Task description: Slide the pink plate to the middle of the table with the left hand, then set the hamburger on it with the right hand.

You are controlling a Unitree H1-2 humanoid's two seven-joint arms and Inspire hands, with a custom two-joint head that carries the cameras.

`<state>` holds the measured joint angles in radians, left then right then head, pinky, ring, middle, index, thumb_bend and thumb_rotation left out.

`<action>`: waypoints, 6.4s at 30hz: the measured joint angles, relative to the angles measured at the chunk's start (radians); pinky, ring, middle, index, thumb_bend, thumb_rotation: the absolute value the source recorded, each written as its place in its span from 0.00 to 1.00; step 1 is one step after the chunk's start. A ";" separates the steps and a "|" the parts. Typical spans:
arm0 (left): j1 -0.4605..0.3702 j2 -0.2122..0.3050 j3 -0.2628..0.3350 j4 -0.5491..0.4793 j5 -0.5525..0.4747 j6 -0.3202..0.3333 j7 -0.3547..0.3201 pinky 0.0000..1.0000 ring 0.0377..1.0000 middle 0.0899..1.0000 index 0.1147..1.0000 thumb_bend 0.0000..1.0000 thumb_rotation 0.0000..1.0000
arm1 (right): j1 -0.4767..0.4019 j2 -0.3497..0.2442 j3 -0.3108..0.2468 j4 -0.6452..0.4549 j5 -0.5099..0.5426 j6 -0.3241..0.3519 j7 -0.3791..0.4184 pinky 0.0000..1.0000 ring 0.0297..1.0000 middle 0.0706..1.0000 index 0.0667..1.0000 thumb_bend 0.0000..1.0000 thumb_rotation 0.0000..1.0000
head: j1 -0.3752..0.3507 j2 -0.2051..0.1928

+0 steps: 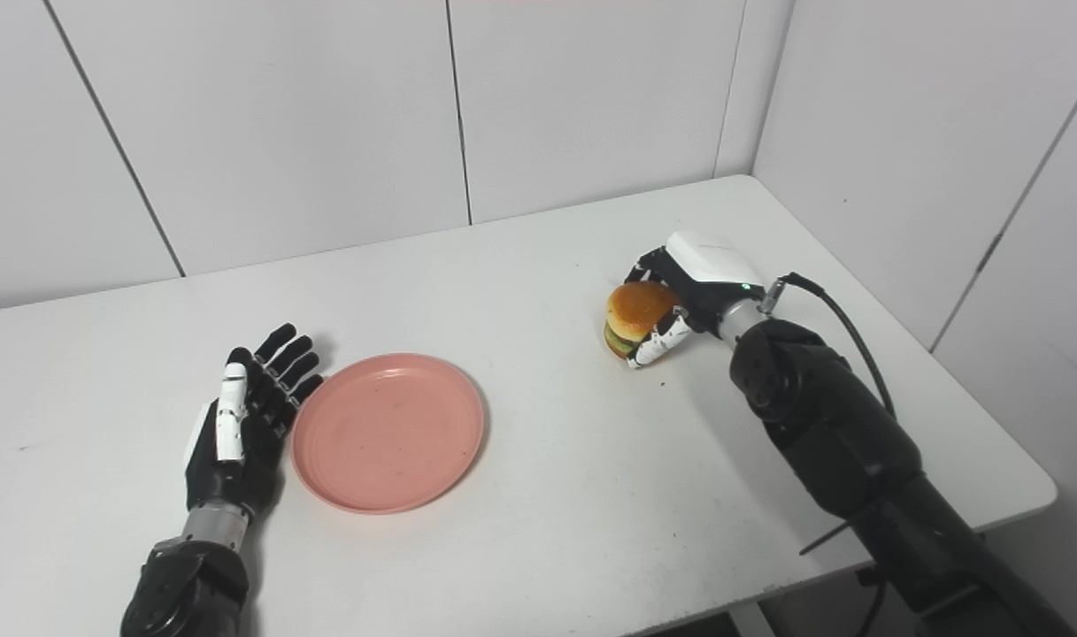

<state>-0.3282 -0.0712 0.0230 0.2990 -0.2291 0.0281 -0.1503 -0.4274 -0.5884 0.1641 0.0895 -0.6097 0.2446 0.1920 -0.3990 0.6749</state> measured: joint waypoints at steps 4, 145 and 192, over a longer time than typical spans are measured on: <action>0.002 -0.006 -0.003 -0.010 0.002 0.015 0.009 0.85 0.86 0.82 0.78 0.41 1.00 | 0.002 0.046 -0.031 -0.068 0.024 -0.005 -0.028 0.23 0.30 0.37 0.48 0.51 0.00 | 0.043 0.006; 0.041 -0.081 -0.032 -0.047 0.073 -0.036 0.110 1.00 0.97 0.95 0.92 0.40 1.00 | 0.098 0.480 -0.124 -0.042 0.401 -0.342 -0.126 0.89 0.93 0.97 1.00 0.59 0.92 | 0.324 0.038; 0.041 -0.025 -0.063 -0.016 0.105 -0.122 0.074 1.00 1.00 1.00 1.00 0.36 1.00 | 0.205 0.590 -0.171 0.042 0.604 -0.295 -0.186 1.00 1.00 1.00 1.00 0.57 0.97 | 0.331 0.035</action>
<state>-0.2867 -0.0960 -0.0396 0.2831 -0.1237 -0.0943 -0.0762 -0.2227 0.0014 -0.0073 0.1310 -0.0062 -0.0502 0.0061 -0.0675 0.7102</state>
